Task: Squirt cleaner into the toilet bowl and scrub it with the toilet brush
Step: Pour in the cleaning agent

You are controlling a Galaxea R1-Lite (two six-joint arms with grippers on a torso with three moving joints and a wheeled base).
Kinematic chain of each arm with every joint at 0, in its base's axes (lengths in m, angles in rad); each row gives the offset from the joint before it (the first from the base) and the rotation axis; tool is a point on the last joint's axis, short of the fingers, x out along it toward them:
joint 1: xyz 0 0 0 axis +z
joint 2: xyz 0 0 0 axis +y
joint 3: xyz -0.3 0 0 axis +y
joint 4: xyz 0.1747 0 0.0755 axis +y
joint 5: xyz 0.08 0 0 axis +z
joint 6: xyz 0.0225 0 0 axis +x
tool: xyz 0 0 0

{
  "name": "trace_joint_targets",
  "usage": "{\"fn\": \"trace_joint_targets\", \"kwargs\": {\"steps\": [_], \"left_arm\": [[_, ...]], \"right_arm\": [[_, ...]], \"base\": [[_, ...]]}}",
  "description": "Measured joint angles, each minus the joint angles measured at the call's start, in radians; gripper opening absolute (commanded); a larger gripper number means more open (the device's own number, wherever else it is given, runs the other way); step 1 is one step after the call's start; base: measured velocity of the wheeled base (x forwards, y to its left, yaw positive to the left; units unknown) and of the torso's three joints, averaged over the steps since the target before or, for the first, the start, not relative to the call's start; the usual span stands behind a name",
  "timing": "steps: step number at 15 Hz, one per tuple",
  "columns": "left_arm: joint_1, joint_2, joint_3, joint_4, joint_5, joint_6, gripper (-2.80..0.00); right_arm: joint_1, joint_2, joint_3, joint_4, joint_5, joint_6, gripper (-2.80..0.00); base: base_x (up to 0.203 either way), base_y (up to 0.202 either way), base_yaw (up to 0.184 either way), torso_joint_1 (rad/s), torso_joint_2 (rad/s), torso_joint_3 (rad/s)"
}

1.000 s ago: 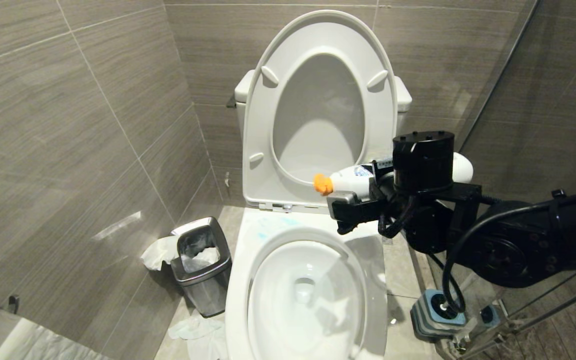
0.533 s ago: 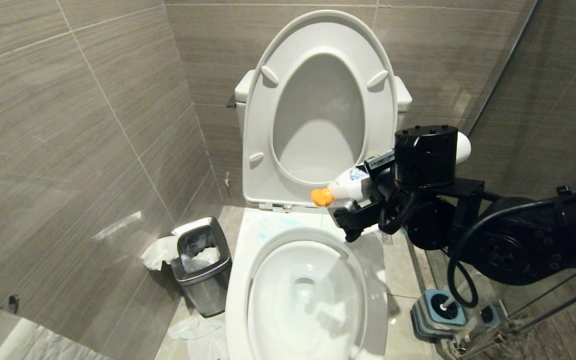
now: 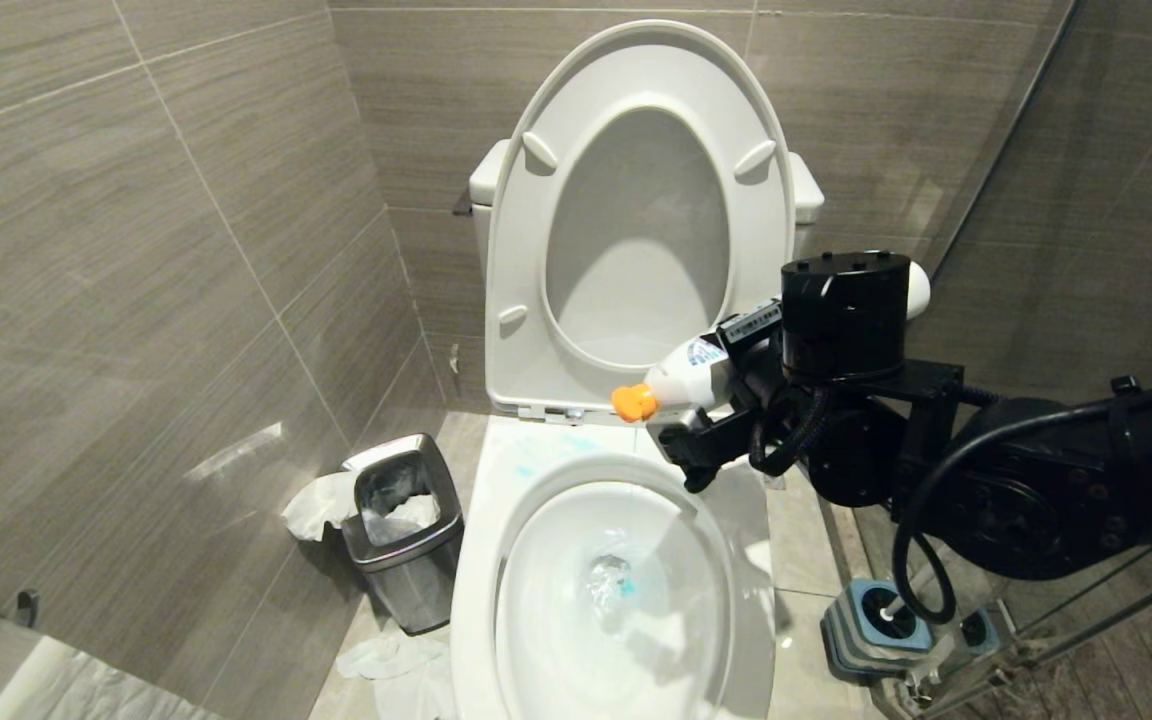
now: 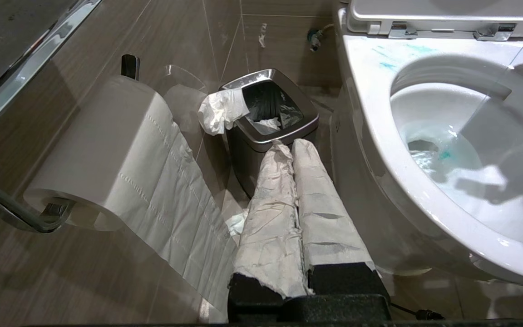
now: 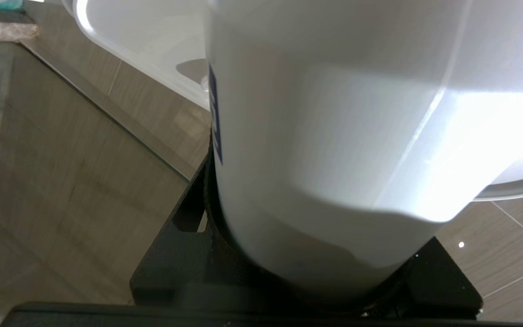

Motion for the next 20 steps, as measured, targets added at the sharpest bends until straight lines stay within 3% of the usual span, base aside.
{"fn": "trace_joint_targets", "kwargs": {"steps": [6,8,14,20], "left_arm": [[0.000,0.000,0.000,0.000,0.000,0.002,-2.80],[0.000,0.000,0.000,0.000,-0.001,0.002,-2.80],[0.000,0.000,0.000,-0.001,-0.002,0.005,-2.80],[0.000,0.000,0.000,-0.001,-0.003,0.003,-2.80]], "right_arm": [[0.004,-0.008,0.000,-0.001,0.001,0.012,-2.80],[0.006,-0.009,0.000,0.000,0.002,0.052,-2.80],[0.037,-0.013,0.009,0.004,0.000,0.365,-2.80],[0.116,-0.039,-0.002,0.071,0.029,0.808,-2.80]], "base": [[0.000,0.000,0.000,0.000,0.00,0.000],[0.000,0.000,0.000,0.000,0.00,0.000],[0.000,0.000,0.000,0.000,0.00,0.000],[0.000,0.000,0.000,0.000,0.00,0.000]]}}
